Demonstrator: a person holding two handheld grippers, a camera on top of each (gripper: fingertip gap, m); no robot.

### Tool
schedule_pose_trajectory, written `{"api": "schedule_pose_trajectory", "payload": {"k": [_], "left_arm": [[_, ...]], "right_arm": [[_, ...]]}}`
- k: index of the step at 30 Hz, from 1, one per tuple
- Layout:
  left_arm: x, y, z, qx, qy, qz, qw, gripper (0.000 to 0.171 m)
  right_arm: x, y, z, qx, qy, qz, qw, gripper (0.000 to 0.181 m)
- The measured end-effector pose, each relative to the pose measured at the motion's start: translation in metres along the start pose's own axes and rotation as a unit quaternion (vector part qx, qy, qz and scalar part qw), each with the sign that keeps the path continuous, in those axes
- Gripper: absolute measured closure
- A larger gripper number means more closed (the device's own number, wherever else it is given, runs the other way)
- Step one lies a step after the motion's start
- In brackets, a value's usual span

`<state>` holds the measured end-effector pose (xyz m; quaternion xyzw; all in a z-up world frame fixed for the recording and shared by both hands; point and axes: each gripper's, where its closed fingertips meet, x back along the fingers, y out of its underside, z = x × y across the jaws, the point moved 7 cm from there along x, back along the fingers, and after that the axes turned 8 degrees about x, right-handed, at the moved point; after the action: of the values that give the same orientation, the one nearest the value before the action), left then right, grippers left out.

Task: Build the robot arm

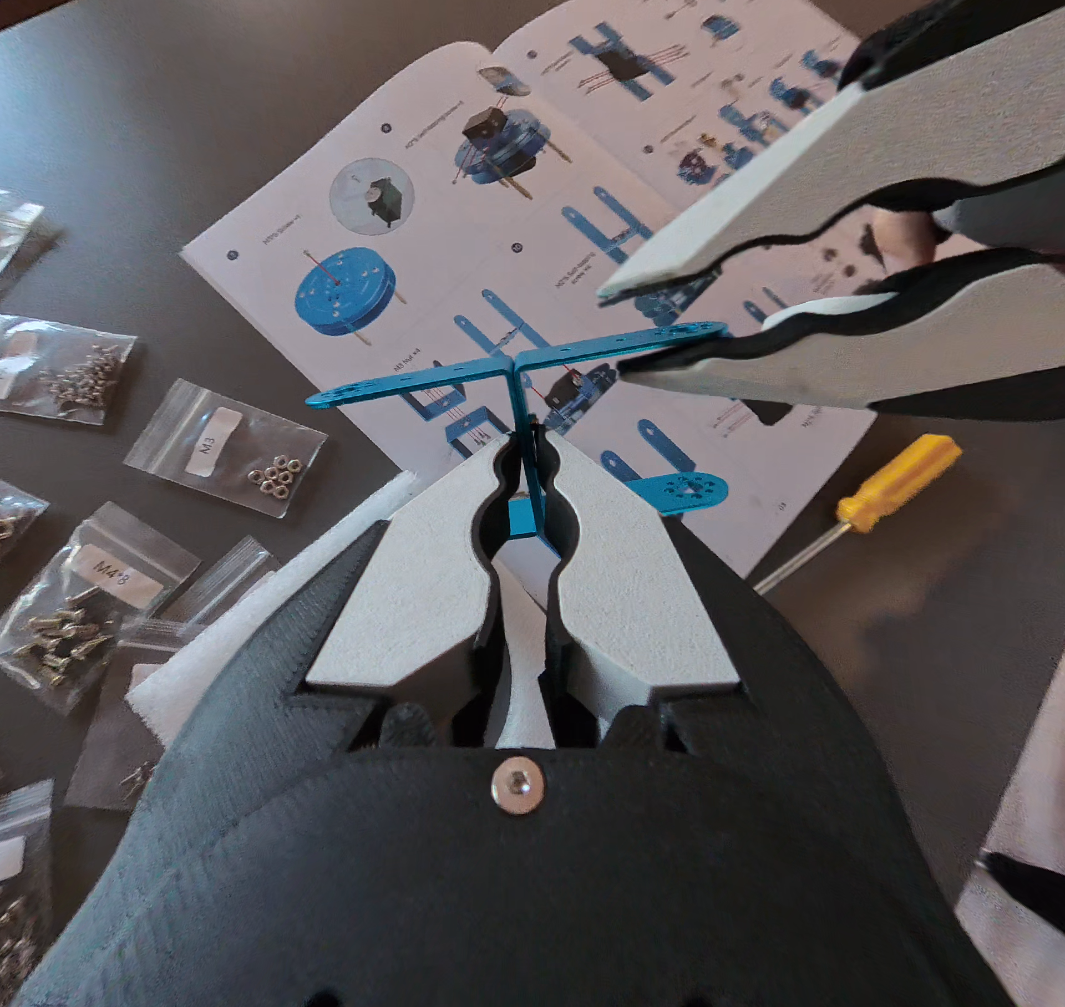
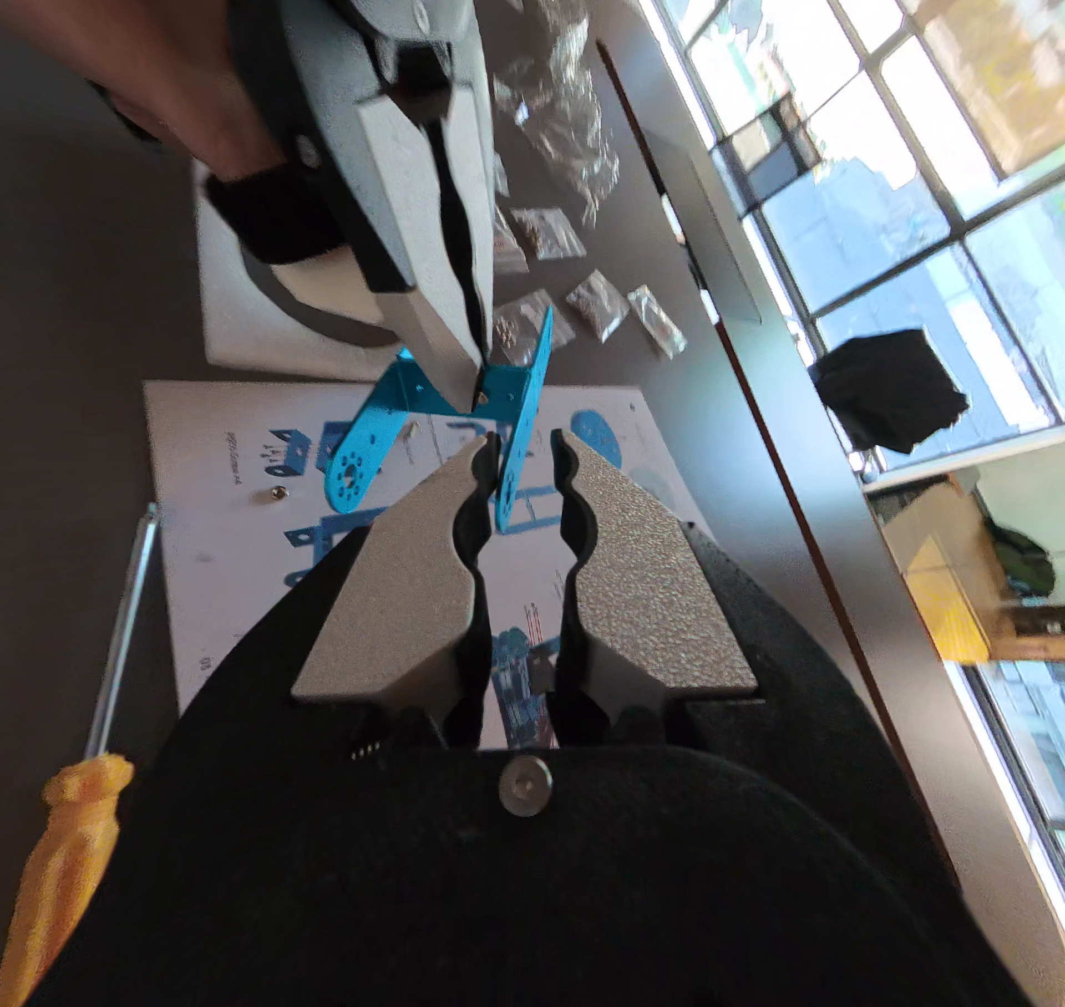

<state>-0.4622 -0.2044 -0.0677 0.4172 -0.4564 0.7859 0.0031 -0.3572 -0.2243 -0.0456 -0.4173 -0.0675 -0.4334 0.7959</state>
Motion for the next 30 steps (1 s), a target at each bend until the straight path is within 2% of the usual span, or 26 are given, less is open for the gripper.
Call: {"api": "schedule_pose_trajectory", "payload": {"k": [3, 5, 8, 11, 14, 16, 18, 19, 21, 24, 27, 29, 30], "left_arm": [[-0.009, -0.003, 0.01, -0.024, -0.064, -0.025, 0.997, 0.169], [-0.013, -0.007, 0.014, -0.034, -0.098, -0.029, 0.994, 0.168], [-0.012, -0.014, 0.016, -0.047, -0.126, -0.02, 0.991, 0.166], [0.011, -0.022, 0.014, -0.043, -0.143, 0.041, 0.988, 0.142], [0.057, -0.017, 0.005, 0.02, -0.16, 0.144, 0.976, 0.121], [0.087, -0.004, 0.0, 0.11, -0.114, 0.243, 0.957, 0.122], [0.1, 0.008, 0.001, 0.19, -0.004, 0.325, 0.927, 0.118], [0.098, 0.012, 0.001, 0.217, 0.047, 0.343, 0.913, 0.116], [0.089, 0.012, 0.004, 0.237, 0.113, 0.36, 0.895, 0.116], [0.082, -0.001, 0.017, 0.23, 0.192, 0.38, 0.875, 0.123], [0.077, -0.011, 0.03, 0.206, 0.223, 0.371, 0.877, 0.128], [0.075, -0.012, 0.032, 0.188, 0.216, 0.368, 0.885, 0.145], [0.076, -0.012, 0.031, 0.185, 0.218, 0.374, 0.882, 0.146]], "right_arm": [[-0.012, 0.012, -0.001, -0.009, -0.002, -0.058, 0.998, 0.168], [-0.018, 0.017, 0.0, 0.002, 0.013, -0.08, 0.997, 0.18], [-0.019, 0.019, 0.007, -0.012, 0.042, -0.054, 0.998, 0.18], [-0.013, 0.027, 0.022, -0.052, 0.072, -0.019, 0.996, 0.181], [-0.004, 0.036, 0.039, -0.112, 0.101, 0.035, 0.988, 0.181], [0.003, 0.037, 0.048, -0.158, 0.117, 0.09, 0.976, 0.181], [0.014, 0.032, 0.053, -0.186, 0.127, 0.155, 0.962, 0.181], [0.019, 0.027, 0.054, -0.195, 0.134, 0.184, 0.954, 0.181], [0.027, 0.014, 0.049, -0.19, 0.138, 0.242, 0.942, 0.181], [0.034, -0.004, 0.041, -0.182, 0.149, 0.278, 0.931, 0.181], [0.036, -0.017, 0.03, -0.147, 0.165, 0.288, 0.932, 0.181], [0.036, -0.021, 0.026, -0.135, 0.173, 0.288, 0.932, 0.181], [0.034, -0.022, 0.025, -0.132, 0.169, 0.287, 0.933, 0.181]]}}
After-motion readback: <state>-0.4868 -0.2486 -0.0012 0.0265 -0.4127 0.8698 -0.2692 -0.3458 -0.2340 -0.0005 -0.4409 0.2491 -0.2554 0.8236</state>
